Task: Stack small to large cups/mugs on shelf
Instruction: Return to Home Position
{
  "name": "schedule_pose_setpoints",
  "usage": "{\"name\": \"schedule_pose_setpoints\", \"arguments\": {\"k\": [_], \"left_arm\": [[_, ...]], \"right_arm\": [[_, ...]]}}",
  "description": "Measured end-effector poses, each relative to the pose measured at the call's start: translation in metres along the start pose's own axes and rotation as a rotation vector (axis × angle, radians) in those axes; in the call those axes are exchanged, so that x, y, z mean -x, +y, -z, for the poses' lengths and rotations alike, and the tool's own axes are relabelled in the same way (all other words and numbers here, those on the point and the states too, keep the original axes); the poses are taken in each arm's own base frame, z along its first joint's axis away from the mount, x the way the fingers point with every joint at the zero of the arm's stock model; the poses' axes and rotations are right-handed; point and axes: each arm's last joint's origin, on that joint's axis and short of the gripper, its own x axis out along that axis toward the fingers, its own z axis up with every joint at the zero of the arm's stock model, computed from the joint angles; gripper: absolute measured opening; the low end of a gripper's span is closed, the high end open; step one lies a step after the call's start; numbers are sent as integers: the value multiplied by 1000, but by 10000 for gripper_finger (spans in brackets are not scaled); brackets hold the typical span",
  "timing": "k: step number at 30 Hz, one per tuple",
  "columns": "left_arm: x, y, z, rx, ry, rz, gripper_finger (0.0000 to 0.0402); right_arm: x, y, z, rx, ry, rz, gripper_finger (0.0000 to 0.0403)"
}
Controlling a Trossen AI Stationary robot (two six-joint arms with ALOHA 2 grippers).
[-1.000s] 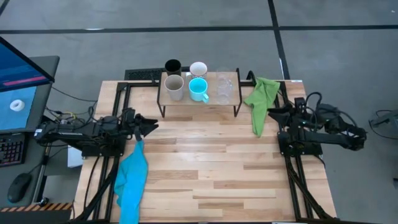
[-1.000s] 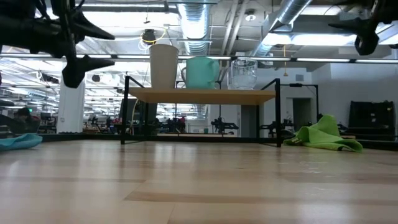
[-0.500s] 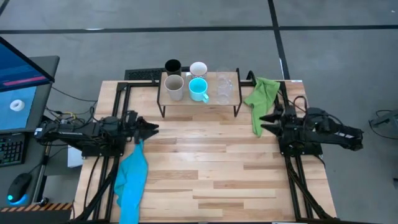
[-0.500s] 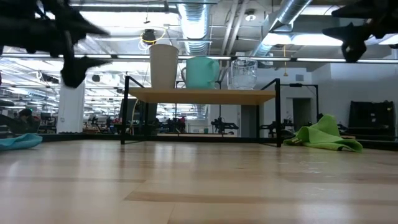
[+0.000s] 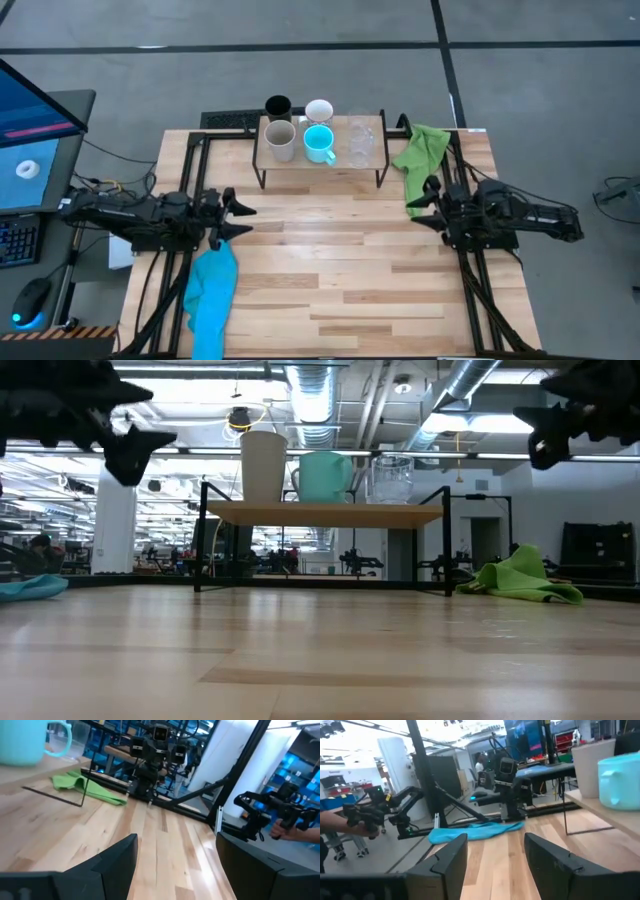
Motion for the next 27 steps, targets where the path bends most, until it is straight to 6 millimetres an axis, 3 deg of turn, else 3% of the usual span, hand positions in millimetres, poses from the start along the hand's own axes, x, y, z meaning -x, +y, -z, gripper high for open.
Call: {"name": "schedule_pose_setpoints", "arguments": {"k": [4, 10, 15, 27], "left_arm": [[1, 7, 20, 53, -5, 22, 261], [3, 8, 23, 47, 23, 6, 261], [6, 9, 23, 46, 13, -19, 261], [14, 11, 25, 17, 16, -50, 261]], "right_arm": [[-3, -2, 8, 2, -7, -3, 216], [-5, -4, 14, 37, -32, -9, 216], [-8, -8, 31, 53, -6, -7, 216], [-8, -8, 33, 51, 6, -8, 216]]}}
